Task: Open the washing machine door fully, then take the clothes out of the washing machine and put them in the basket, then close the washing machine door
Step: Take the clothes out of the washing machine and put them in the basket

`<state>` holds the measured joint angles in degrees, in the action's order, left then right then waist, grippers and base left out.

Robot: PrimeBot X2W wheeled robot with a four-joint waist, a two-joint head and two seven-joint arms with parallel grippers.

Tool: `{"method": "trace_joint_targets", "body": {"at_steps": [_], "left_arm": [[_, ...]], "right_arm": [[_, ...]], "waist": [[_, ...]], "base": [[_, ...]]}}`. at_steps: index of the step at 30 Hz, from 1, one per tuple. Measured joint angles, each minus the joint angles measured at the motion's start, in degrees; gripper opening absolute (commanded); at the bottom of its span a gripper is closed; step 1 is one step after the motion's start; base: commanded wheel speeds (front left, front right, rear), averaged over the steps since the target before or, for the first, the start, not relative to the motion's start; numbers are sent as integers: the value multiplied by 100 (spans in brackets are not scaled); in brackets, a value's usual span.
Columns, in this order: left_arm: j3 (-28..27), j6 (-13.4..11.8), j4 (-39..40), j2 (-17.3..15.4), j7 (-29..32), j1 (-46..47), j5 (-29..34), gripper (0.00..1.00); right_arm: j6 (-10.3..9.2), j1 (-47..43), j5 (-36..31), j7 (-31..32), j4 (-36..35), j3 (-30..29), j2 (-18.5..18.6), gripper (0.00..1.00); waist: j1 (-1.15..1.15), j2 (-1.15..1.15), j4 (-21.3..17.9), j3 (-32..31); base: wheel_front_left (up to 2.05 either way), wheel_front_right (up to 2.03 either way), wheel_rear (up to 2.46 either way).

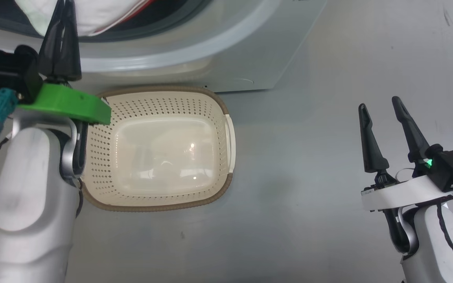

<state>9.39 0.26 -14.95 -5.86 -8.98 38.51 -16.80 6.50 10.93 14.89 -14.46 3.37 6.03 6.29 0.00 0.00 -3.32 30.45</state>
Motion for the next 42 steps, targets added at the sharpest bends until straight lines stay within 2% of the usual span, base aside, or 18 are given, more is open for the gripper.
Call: {"method": "trace_joint_targets", "body": {"at_steps": [6,12,22,30,42], "left_arm": [[63,-101,199,1,-365,-766,19,0],[138,-200,526,36,-421,-1479,76,0],[390,-224,912,122,-293,-2421,33,0],[694,-143,431,114,94,-2759,8,0],[762,37,-583,-51,411,-2449,14,0]], "right_arm": [[18,-198,0,0,148,123,-48,100],[45,-481,0,0,248,180,-89,100],[45,-838,0,0,215,259,-88,100],[46,-844,-8,1,64,424,-90,100],[47,-714,-25,1,-79,689,-129,100]], "waist": [[0,0,156,-418],[0,0,250,-869],[0,0,425,-1445],[0,0,413,-1364],[0,0,-13,-1111]], "base": [[0,0,0],[0,0,0],[0,0,0],[0,0,0],[0,0,0]]}}
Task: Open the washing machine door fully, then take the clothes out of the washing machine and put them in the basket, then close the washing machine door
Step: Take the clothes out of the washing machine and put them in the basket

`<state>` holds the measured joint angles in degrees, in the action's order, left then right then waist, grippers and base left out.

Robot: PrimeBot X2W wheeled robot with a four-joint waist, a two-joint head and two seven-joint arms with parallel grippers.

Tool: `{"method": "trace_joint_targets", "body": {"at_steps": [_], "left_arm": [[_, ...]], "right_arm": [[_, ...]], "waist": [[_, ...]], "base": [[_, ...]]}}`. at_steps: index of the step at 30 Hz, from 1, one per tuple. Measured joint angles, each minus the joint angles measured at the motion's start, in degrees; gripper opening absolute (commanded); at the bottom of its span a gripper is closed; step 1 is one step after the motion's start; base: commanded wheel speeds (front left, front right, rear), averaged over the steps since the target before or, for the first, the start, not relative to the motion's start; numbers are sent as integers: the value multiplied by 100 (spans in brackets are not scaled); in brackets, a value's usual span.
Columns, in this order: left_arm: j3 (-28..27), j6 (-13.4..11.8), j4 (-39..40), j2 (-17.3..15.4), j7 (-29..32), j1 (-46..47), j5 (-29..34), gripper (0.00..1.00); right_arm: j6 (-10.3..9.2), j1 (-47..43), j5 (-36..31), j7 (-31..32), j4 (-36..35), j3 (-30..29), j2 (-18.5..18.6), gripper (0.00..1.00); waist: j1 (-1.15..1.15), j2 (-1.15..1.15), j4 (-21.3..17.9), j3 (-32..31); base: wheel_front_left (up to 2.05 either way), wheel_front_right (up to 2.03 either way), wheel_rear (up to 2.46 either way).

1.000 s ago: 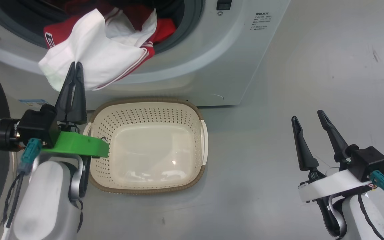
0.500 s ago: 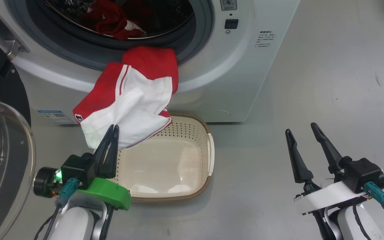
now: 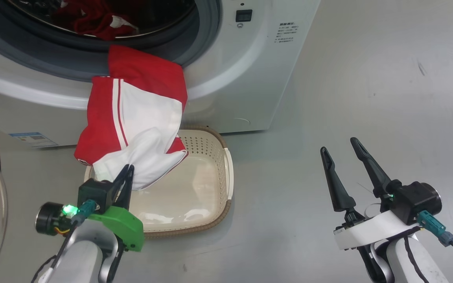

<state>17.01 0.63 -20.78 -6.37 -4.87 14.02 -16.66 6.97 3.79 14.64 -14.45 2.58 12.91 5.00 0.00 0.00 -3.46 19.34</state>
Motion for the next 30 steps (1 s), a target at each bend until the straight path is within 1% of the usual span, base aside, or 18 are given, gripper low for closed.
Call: {"method": "trace_joint_targets", "body": {"at_steps": [5,10,16,17,18,19,24,30], "left_arm": [[0,81,-365,4,3,411,26,0],[-97,170,-1012,101,93,663,-253,0],[-207,227,-1526,152,178,1082,-361,0],[-234,227,-1590,154,179,1150,-372,41],[-245,227,-1669,156,182,1215,-397,93],[-256,227,-1748,157,185,1269,-399,100],[-305,271,-2096,160,181,1468,-403,100],[-347,276,-2409,160,168,1670,-410,100]], "right_arm": [[1,89,18,0,-18,33,-18,100],[1,230,46,0,-33,47,-32,100],[1,360,98,0,-44,41,-49,100],[1,371,101,0,-44,36,-49,100],[1,386,108,0,-44,31,-51,100],[1,402,124,0,-44,19,-52,100],[1,455,158,0,-45,-60,-62,100],[1,541,189,-1,-44,-115,-71,100]], "waist": [[0,0,-171,150],[0,0,-369,358],[0,0,-566,597],[0,0,-591,634],[0,0,-613,670],[0,0,-633,706],[0,0,-685,839],[0,0,-655,876]], "base": [[0,0,0],[0,0,0],[0,0,0],[0,0,0],[0,0,0],[0,0,0],[0,0,0],[0,0,0]]}}
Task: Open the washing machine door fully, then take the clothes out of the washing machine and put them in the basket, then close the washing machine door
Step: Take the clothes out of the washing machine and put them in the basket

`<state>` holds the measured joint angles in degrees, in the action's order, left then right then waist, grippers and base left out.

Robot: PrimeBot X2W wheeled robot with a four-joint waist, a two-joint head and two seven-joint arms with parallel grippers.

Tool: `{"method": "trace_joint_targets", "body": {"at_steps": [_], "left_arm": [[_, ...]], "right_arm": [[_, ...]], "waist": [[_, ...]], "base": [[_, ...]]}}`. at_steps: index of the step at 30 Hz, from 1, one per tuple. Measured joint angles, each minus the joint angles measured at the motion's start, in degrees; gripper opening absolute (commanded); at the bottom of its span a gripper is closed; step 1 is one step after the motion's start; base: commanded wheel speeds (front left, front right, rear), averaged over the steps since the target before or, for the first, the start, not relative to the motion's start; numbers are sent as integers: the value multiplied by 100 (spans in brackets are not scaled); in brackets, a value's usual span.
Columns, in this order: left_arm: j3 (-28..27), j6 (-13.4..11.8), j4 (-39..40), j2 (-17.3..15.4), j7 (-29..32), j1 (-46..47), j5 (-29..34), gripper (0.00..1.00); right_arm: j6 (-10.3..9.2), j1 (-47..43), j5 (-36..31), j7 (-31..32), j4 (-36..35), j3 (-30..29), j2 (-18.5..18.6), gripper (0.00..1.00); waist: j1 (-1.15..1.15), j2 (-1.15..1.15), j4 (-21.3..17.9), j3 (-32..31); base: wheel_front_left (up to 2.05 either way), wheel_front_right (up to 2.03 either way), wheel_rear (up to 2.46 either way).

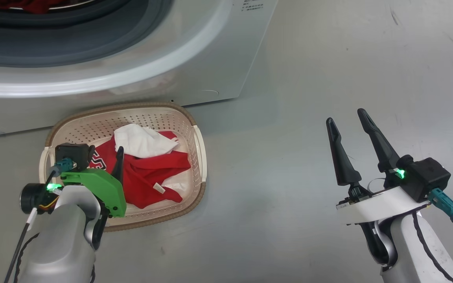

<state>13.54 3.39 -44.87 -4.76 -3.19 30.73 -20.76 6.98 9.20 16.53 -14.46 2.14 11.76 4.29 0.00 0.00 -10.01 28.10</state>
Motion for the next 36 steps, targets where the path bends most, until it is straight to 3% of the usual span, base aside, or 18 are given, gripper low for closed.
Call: {"method": "trace_joint_targets", "body": {"at_steps": [16,28,36], "left_arm": [[-85,-35,-118,25,-1061,-49,19,100],[-144,-207,832,63,-1150,-483,194,100],[-322,-422,1862,19,-1150,-977,383,100]], "right_arm": [[-3,-122,-5,0,314,-189,-13,100],[-60,-506,-51,0,492,-330,58,100],[-67,-748,-109,0,569,-271,64,100]], "waist": [[0,0,205,-523],[0,0,491,-1196],[0,0,680,-1710]], "base": [[0,0,0],[0,0,0],[0,0,0]]}}
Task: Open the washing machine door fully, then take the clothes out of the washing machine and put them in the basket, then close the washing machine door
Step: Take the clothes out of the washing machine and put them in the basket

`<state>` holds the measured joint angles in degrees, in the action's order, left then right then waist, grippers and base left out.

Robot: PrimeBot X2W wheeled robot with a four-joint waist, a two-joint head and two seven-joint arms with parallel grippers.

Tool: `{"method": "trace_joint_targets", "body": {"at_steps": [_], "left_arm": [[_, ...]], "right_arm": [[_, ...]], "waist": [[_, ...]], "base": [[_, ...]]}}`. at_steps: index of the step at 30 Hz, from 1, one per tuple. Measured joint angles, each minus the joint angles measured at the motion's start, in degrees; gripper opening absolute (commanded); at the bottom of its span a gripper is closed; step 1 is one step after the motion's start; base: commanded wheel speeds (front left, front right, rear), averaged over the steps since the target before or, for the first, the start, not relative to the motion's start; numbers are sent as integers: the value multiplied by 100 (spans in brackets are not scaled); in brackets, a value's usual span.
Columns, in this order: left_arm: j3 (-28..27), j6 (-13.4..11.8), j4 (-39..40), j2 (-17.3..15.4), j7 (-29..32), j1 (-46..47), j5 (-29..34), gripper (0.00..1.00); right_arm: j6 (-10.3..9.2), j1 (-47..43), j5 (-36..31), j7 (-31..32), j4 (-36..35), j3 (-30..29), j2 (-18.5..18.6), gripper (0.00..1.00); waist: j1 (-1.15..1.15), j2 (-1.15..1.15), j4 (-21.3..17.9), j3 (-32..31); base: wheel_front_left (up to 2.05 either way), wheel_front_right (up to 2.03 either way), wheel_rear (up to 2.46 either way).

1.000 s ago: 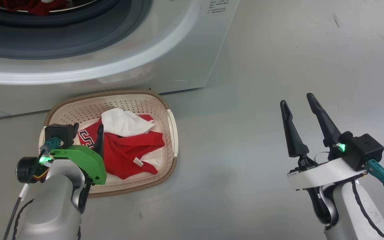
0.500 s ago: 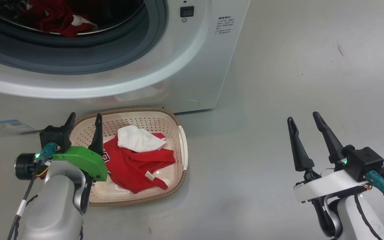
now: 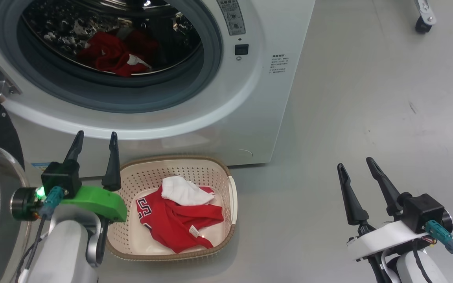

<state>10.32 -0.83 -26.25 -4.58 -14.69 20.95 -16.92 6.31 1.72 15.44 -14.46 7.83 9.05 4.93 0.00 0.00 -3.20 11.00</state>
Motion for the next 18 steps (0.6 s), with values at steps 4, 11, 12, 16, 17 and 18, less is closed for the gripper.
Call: {"method": "trace_joint_targets", "body": {"at_steps": [4,11,12,16,17,18], "left_arm": [[-62,-99,297,2,0,-472,35,100],[-82,-205,773,1,0,-1161,45,100],[-81,-230,836,1,0,-1249,46,100],[-77,-248,1065,1,0,-1564,46,100],[-76,-249,1113,2,0,-1636,46,100],[-71,-254,1166,2,0,-1704,46,100]], "right_arm": [[-59,-125,-31,1,10,21,1,100],[-129,-328,-52,1,-12,32,2,100],[-145,-360,-52,1,-22,32,1,100],[-153,-444,-52,1,-69,29,1,100],[-177,-465,-52,1,-70,30,0,100],[-193,-490,-52,1,-77,29,0,100]], "waist": [[0,0,67,-257],[0,0,148,-611],[0,0,157,-648],[0,0,183,-748],[0,0,187,-771],[0,0,191,-794]], "base": [[0,0,0],[0,0,0],[0,0,0],[0,0,0],[0,0,0],[0,0,0]]}}
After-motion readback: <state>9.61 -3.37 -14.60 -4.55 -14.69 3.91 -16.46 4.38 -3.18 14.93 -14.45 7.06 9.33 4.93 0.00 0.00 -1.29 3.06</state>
